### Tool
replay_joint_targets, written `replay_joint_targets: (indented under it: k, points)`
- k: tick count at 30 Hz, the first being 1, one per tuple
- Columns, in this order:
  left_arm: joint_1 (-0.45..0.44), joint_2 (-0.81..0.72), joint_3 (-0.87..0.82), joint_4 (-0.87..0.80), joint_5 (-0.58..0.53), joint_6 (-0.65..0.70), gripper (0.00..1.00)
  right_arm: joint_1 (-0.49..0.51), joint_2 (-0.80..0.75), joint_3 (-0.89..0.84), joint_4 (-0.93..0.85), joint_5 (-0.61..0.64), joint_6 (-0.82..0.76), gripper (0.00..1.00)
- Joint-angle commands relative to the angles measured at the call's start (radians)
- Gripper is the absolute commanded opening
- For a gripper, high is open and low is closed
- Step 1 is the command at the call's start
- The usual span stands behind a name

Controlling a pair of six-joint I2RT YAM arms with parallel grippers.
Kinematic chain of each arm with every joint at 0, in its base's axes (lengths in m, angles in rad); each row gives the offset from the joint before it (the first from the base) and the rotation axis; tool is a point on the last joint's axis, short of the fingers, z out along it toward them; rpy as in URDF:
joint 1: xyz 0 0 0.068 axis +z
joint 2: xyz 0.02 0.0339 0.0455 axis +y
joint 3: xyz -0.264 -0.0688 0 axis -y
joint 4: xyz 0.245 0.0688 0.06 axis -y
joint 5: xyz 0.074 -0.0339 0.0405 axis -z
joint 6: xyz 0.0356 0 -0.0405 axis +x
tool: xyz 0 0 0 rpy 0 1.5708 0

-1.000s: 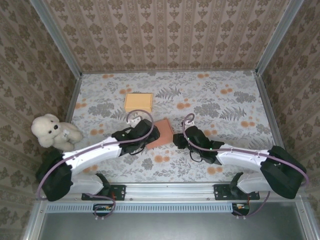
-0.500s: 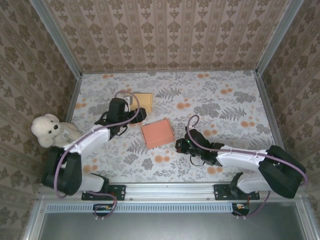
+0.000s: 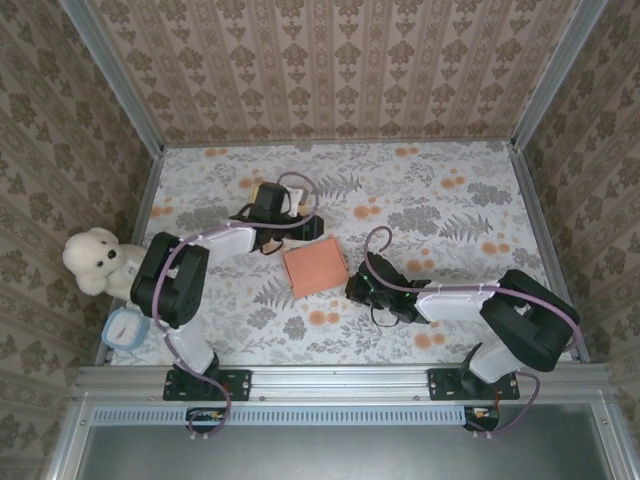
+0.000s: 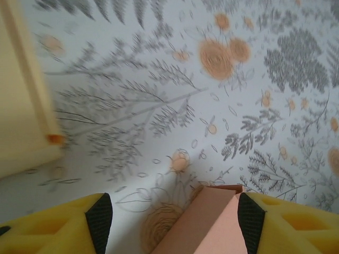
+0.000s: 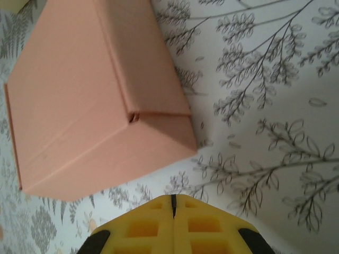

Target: Fold the paper box

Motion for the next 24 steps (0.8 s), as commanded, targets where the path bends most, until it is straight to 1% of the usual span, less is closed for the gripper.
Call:
replay_joint_targets:
  k: [1,6,9,14,18,20,22,24]
  points:
    - [-0.037,0.049,0.03,0.011,-0.005,0.025,0.66,-0.036,0.055,0.031,0.06,-0.031,0.022,0.0]
    - [-0.075,0.067,0.006,0.06,-0.015,-0.007,0.65,-0.089,0.151,0.041,0.132,-0.086,0.028,0.0]
    - [-0.096,0.065,-0.023,0.088,-0.025,-0.045,0.64,-0.116,0.203,0.046,0.19,-0.143,0.035,0.0]
    - [-0.155,0.068,-0.079,0.138,-0.049,-0.11,0.63,-0.13,0.258,0.057,0.233,-0.165,0.042,0.0]
    - [-0.189,0.073,-0.138,0.196,-0.066,-0.23,0.61,-0.137,0.272,0.044,0.298,-0.162,0.062,0.0]
    - [-0.21,0.066,-0.181,0.262,-0.066,-0.311,0.61,-0.14,0.273,0.044,0.319,-0.158,0.069,0.0]
    - [-0.245,0.055,-0.213,0.325,-0.081,-0.381,0.61,-0.141,0.268,0.044,0.339,-0.146,0.078,0.0]
    - [-0.279,0.05,-0.224,0.354,-0.106,-0.429,0.6,-0.141,0.262,0.043,0.364,-0.131,0.087,0.0]
